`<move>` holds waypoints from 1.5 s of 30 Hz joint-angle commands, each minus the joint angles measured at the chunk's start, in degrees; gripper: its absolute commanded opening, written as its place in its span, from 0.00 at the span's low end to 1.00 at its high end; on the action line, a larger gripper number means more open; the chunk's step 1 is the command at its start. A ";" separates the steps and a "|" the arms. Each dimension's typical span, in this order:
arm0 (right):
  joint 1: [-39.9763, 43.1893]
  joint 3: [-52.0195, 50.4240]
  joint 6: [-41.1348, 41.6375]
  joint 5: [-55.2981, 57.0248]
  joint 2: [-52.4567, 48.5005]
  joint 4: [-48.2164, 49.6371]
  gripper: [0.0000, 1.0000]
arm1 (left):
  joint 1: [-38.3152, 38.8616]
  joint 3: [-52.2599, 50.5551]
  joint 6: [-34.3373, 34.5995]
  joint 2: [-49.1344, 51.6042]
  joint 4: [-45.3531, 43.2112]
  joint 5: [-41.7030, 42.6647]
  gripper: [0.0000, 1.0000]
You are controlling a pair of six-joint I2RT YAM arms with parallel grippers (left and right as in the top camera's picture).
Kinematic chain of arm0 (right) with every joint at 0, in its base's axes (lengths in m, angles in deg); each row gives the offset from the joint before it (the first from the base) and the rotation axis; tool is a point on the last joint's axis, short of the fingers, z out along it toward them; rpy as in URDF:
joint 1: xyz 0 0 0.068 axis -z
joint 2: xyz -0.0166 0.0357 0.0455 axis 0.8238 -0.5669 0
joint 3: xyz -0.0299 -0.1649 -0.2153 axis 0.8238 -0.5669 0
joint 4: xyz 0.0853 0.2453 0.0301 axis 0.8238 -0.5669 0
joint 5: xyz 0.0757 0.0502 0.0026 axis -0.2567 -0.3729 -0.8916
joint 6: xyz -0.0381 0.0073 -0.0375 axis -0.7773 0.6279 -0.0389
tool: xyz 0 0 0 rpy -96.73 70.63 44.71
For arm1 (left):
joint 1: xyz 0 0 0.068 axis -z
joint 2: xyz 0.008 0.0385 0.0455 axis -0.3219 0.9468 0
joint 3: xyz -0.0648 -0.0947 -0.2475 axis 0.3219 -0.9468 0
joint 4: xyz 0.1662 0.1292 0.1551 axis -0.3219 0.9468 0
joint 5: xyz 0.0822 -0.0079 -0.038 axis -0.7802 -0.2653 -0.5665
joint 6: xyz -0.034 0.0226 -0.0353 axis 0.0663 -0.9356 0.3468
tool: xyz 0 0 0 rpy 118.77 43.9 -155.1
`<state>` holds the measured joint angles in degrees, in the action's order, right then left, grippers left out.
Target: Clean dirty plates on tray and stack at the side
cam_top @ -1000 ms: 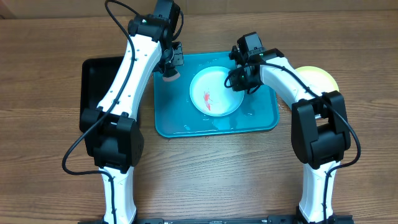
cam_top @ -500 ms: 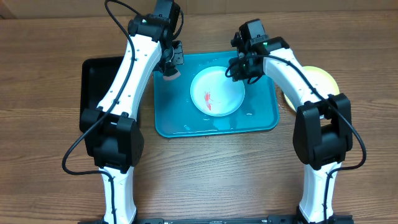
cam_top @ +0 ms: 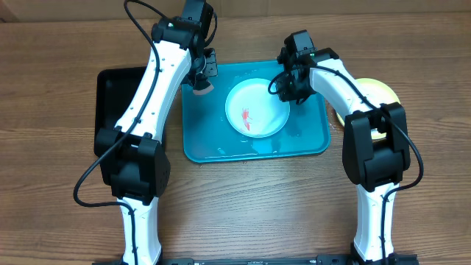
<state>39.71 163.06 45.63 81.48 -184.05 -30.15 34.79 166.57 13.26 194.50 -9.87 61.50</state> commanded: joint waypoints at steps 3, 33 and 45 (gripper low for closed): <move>0.17 -1.64 1.62 -3.13 0.37 0.26 0.26 | 0.20 -0.52 -1.07 0.48 -0.17 0.24 0.04; -5.14 -3.76 22.75 -10.14 0.37 -2.45 0.04 | 5.51 -14.27 -7.87 0.48 -12.13 1.97 0.04; -5.14 -3.76 22.73 -9.75 0.37 -2.45 0.04 | 5.46 -28.33 -8.39 0.48 -22.95 2.05 0.04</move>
<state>34.58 160.37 68.32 70.92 -183.70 -32.56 40.45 140.80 6.33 194.50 -30.98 63.03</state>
